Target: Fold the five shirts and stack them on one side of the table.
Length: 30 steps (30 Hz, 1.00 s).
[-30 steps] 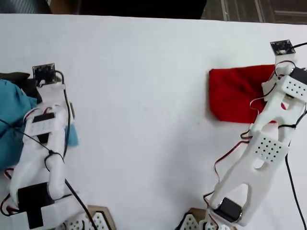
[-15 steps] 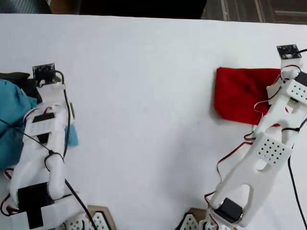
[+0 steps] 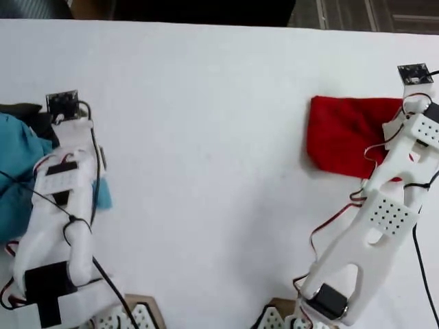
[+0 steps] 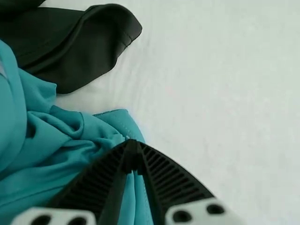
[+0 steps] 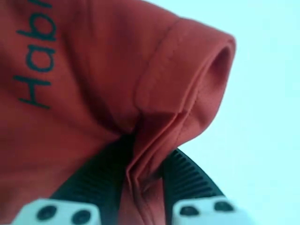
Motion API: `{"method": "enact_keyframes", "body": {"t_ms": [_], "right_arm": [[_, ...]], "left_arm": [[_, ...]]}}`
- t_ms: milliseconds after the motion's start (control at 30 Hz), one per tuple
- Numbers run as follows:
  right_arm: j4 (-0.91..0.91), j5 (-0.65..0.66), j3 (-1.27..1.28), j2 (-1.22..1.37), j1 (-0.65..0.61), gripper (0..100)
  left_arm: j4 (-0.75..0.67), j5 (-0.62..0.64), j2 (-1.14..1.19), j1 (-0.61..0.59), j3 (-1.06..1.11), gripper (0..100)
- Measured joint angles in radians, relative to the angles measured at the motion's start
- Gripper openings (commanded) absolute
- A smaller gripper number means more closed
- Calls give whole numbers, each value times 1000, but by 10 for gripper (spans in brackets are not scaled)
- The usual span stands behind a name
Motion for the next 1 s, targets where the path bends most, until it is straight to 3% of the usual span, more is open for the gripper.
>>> {"method": "enact_keyframes", "body": {"t_ms": [233, 400, 667, 867, 1000], "right_arm": [[25, -103, -12, 0, 2, 286], [132, -120, -121, 0, -37, 290], [284, -175, -295, -86, -253, 290], [288, -292, -218, -110, -410, 290], [298, -333, -106, -175, -528, 290]], "left_arm": [[0, 0, 0, 0, 0, 25], [0, 0, 0, 0, 0, 25], [3, -2, 0, 0, -2, 26], [187, -144, 0, -31, -130, 27], [368, -249, 0, -120, -293, 29]]}}
